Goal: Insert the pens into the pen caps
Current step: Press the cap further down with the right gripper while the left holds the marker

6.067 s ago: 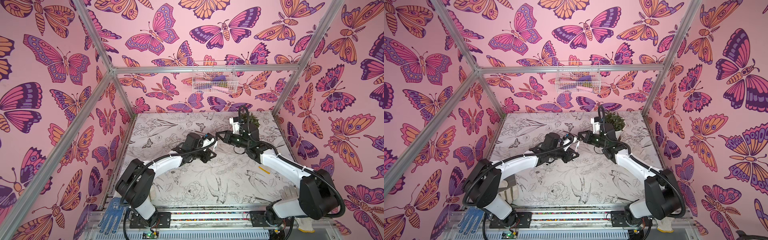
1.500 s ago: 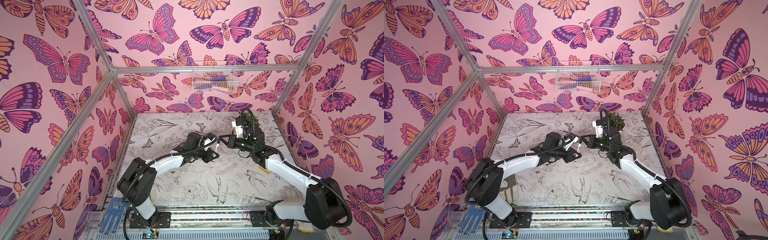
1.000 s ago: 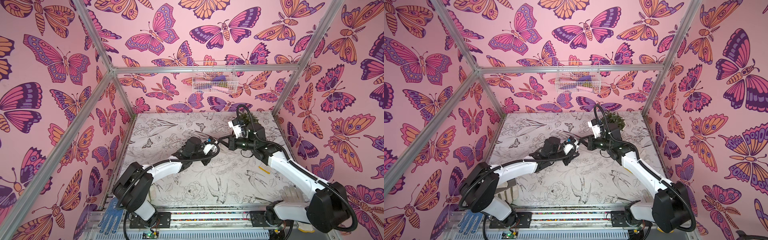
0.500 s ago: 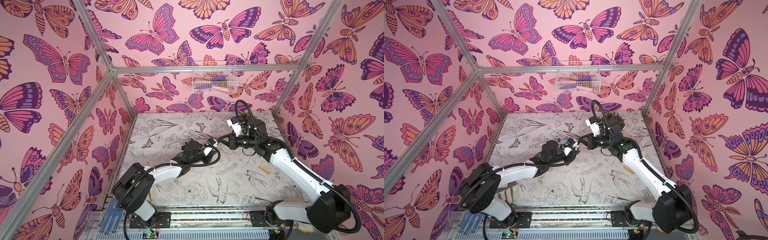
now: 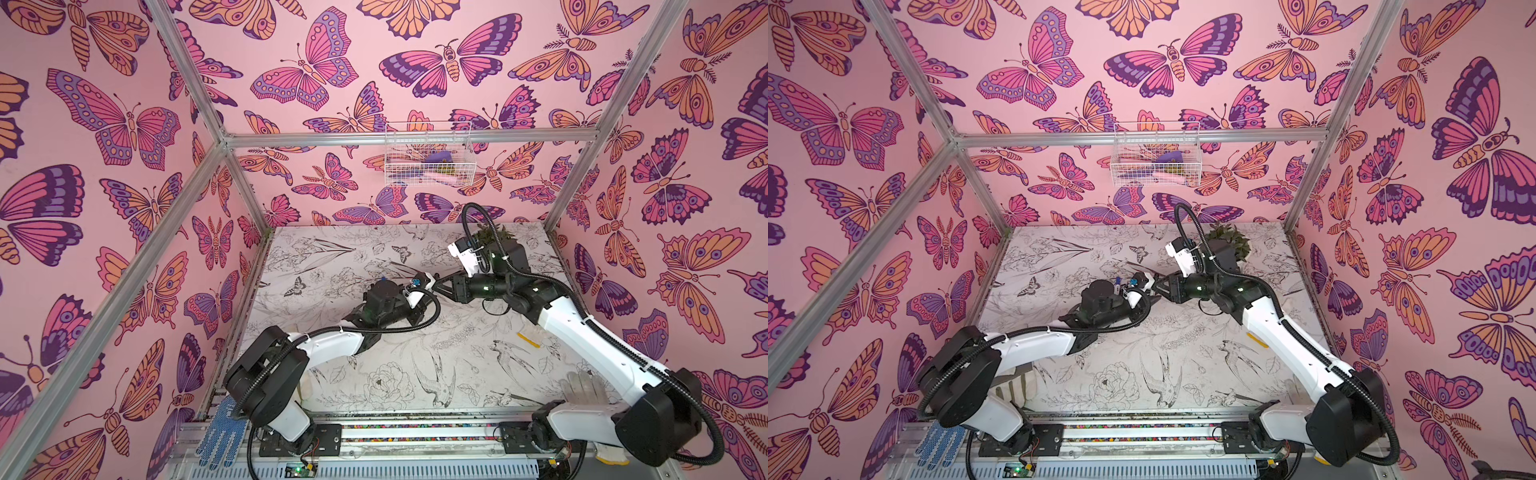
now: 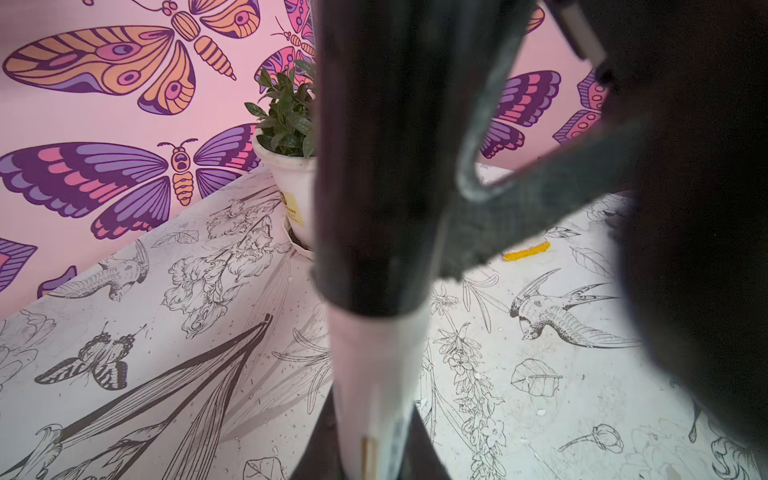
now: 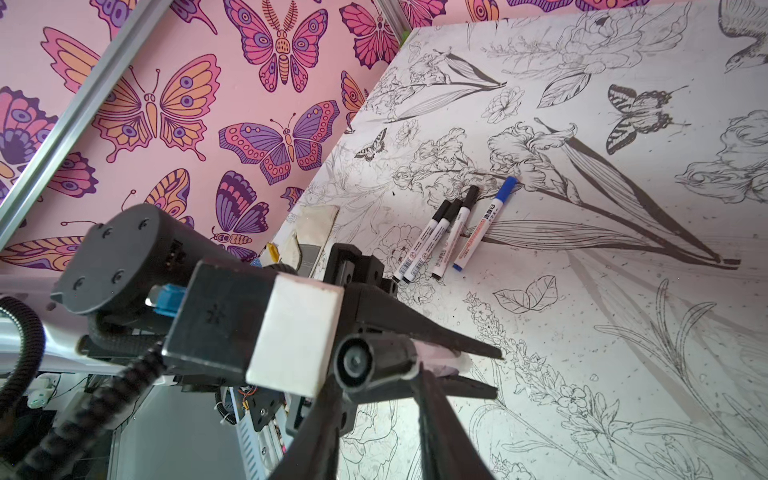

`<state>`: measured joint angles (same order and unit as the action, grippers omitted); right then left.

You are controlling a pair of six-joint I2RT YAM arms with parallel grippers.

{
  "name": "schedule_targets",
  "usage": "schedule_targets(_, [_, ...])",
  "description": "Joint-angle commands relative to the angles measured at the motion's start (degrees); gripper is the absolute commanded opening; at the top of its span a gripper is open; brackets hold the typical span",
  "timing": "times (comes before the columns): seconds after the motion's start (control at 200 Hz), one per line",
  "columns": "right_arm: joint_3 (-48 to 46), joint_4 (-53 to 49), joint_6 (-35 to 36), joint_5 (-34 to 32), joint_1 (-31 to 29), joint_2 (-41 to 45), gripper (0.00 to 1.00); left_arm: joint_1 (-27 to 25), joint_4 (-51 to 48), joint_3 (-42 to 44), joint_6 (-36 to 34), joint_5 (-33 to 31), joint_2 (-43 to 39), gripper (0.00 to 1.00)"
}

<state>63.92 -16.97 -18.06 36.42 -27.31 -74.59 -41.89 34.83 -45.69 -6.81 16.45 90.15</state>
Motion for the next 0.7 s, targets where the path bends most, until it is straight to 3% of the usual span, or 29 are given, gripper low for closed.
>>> schedule_targets(0.0, [1.19,1.66,-0.3,1.17,-1.09,1.76,0.36,-0.08,0.39,0.92,0.9,0.02,0.18,0.0])
schedule_targets(0.13, [1.57,1.61,-0.21,-0.92,-0.83,2.83,0.38,0.01,1.5,1.7,2.16,2.78,0.62,0.0])
schedule_targets(0.491, [2.25,6.02,-3.41,-1.56,1.29,3.46,0.38,1.28,0.24,-0.46,7.23,17.92,2.91,0.0])
schedule_targets(0.691, [2.52,7.94,-5.32,0.08,1.29,1.19,0.36,1.46,0.14,-0.99,8.33,18.78,3.27,0.0])
